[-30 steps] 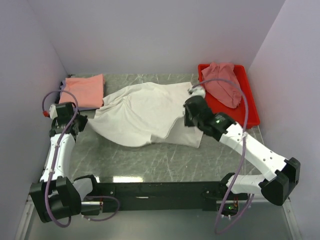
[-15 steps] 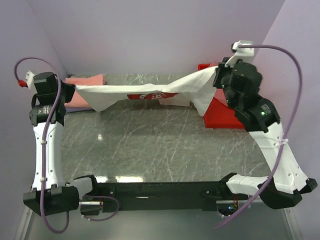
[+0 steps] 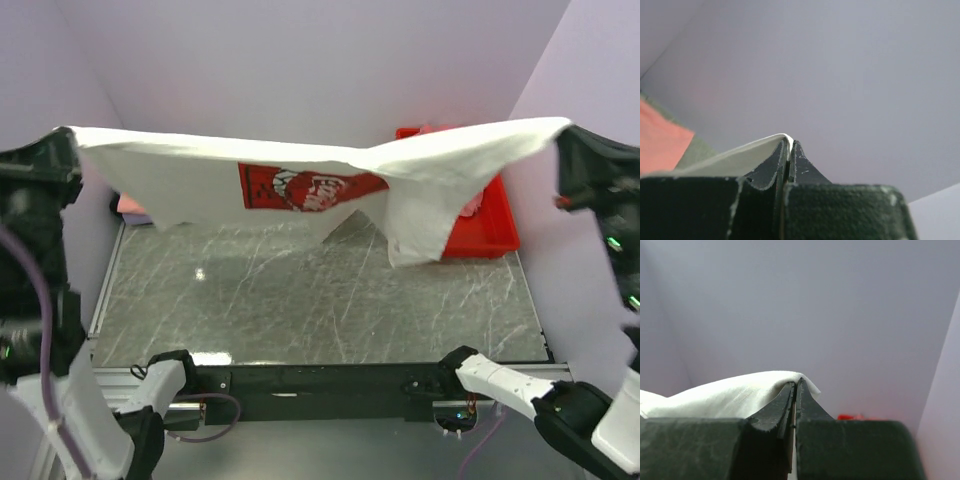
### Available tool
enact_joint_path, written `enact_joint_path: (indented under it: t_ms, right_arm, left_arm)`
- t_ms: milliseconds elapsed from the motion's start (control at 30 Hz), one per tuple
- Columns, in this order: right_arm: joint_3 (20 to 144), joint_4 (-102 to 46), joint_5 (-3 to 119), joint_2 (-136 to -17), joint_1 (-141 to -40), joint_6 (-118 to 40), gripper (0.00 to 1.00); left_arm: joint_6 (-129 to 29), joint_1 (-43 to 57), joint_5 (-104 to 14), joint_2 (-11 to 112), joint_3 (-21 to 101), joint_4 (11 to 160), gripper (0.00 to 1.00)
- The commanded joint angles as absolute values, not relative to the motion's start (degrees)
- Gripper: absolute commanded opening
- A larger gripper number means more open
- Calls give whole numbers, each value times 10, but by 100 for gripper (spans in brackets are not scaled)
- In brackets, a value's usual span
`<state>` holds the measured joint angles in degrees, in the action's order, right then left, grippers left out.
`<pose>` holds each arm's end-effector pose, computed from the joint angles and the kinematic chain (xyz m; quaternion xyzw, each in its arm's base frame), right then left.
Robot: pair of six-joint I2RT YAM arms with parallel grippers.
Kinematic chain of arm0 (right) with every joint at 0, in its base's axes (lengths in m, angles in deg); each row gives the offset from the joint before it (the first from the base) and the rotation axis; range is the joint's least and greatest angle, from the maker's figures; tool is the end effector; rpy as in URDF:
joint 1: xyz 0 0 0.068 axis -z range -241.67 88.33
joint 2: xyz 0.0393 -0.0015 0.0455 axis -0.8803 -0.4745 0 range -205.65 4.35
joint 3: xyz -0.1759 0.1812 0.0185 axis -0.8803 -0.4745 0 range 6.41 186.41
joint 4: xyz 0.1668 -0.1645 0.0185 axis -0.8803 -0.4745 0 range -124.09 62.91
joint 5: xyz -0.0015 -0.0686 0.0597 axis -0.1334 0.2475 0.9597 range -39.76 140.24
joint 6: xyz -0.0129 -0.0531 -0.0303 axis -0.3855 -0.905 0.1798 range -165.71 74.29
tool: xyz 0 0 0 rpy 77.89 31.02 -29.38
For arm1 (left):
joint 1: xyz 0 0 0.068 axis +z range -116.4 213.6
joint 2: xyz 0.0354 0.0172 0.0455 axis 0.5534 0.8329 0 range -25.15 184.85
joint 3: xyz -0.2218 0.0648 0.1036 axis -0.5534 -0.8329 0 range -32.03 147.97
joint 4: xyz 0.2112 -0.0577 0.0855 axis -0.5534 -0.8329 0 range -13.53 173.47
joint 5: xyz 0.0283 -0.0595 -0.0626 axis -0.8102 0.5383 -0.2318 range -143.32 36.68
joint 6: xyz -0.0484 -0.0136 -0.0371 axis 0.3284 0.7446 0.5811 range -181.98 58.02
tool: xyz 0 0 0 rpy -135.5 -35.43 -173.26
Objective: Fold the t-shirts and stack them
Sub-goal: Flatten the tshirt out
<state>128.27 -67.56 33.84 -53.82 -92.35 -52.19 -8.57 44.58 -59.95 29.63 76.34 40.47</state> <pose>0.0444 0.0107 0.5885 -0.0606 0.5543 0.0965 0.8245 0.0764 0.0206 0.5448 -0.3775 0.5160 -0.2435 0.7294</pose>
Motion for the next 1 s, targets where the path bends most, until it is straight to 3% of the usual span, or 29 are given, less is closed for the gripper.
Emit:
enact_joint_path:
  t_ms: [0, 233, 500, 700, 833, 967]
  right_arm:
    - [1342, -695, 415, -506, -919, -556, 0]
    - [1359, -692, 435, -475, -919, -577, 0]
    - [1302, -620, 345, -541, -919, -639, 0]
    - [1156, -511, 298, -631, -913, -661, 0]
    - [1045, -468, 332, -697, -879, -629, 0]
    - [964, -410, 378, -776, -855, -625, 0]
  left_arm:
    - [-125, 448, -639, 268, 824, 386, 0]
    - [-146, 449, -648, 256, 900, 365, 0]
    - [-163, 448, -641, 283, 812, 406, 0]
    - [-162, 448, -624, 303, 594, 496, 0]
    - [-152, 448, -630, 336, 402, 589, 0]
    - [-150, 447, -603, 421, 294, 677, 0]
